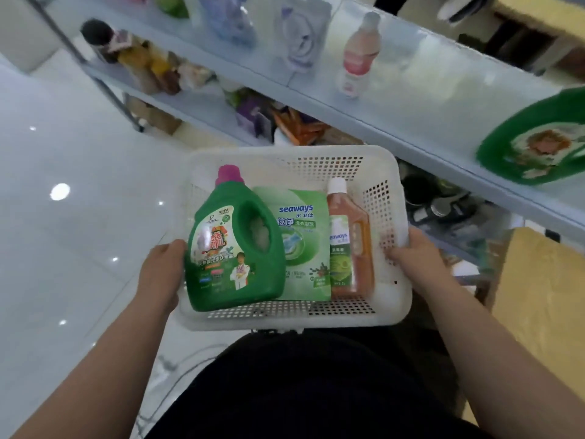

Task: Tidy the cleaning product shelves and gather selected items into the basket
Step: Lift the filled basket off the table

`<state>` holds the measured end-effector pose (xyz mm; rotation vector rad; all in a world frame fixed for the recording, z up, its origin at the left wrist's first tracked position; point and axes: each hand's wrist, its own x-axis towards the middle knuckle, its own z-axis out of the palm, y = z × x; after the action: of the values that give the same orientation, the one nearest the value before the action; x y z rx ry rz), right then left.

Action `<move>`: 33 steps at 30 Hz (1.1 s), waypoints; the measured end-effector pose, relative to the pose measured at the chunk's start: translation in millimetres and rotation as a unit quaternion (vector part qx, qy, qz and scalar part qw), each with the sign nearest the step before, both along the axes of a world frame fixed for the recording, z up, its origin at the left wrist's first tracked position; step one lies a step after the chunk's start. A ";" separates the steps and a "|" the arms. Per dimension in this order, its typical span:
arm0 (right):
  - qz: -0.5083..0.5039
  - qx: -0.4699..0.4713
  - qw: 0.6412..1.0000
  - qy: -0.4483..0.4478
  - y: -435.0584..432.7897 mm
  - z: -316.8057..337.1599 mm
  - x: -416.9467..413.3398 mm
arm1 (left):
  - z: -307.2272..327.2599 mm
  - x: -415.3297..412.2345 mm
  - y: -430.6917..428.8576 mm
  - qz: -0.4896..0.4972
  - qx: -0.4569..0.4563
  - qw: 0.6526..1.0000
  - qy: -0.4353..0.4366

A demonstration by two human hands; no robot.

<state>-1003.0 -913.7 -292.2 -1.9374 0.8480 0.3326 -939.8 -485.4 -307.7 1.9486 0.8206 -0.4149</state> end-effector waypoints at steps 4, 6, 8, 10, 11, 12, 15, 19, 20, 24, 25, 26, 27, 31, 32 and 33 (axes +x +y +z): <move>0.101 0.050 0.993 0.024 34.2 -21.0 76.0 | -8.5 -16.4 40.2 0.106 0.005 0.994 0.025; 0.147 0.062 0.987 0.024 49.8 -32.4 115.3 | -10.1 -22.6 48.0 0.164 0.002 0.986 0.042; 0.189 0.068 0.979 0.030 64.8 -40.3 151.5 | -9.2 -31.0 50.9 0.218 0.007 0.974 0.061; 0.237 0.075 0.967 0.051 78.7 -45.2 183.8 | -8.5 -41.5 48.9 0.262 0.025 0.962 0.071; 0.261 0.077 0.960 0.061 85.1 -47.5 198.6 | -9.1 -46.9 46.1 0.278 0.033 0.957 0.073; 0.290 0.074 0.952 0.069 91.8 -50.1 213.9 | -10.6 -52.1 43.4 0.299 0.035 0.951 0.077; 0.355 0.053 0.929 0.090 114.0 -62.6 255.9 | -19.3 -65.0 35.5 0.384 0.000 0.920 0.085; 0.383 0.039 0.915 0.117 145.2 -84.5 287.3 | -39.6 -78.5 34.3 0.503 -0.086 0.856 0.084; 0.386 0.036 0.914 0.123 153.5 -89.7 291.4 | -45.9 -82.5 34.8 0.515 -0.101 0.847 0.088; 0.394 0.001 0.912 0.112 184.5 -124.9 303.5 | -80.9 -82.0 44.7 0.535 -0.143 0.828 0.093; 0.395 -0.006 0.912 0.114 192.0 -138.7 306.4 | -95.4 -80.6 49.3 0.535 -0.148 0.826 0.098; 0.394 -0.012 0.911 0.122 199.3 -154.8 308.5 | -112.9 -79.5 54.6 0.532 -0.153 0.827 0.103; 0.393 -0.018 0.910 0.130 205.9 -171.8 310.5 | -131.3 -77.4 58.8 0.525 -0.156 0.829 0.109; 0.380 -0.023 0.906 0.186 222.9 -254.1 319.1 | -218.2 -68.8 70.5 0.520 -0.163 0.828 0.135; 0.378 -0.029 0.905 0.196 226.0 -273.5 321.3 | -237.5 -65.5 71.6 0.522 -0.168 0.824 0.142; 0.377 -0.033 0.903 0.203 228.4 -300.4 324.9 | -263.6 -63.2 73.6 0.529 -0.169 0.818 0.149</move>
<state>-678.0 -685.3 -592.6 -2.2356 0.3106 1.2134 -1003.0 -411.8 -571.3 0.8688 1.7374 -0.1501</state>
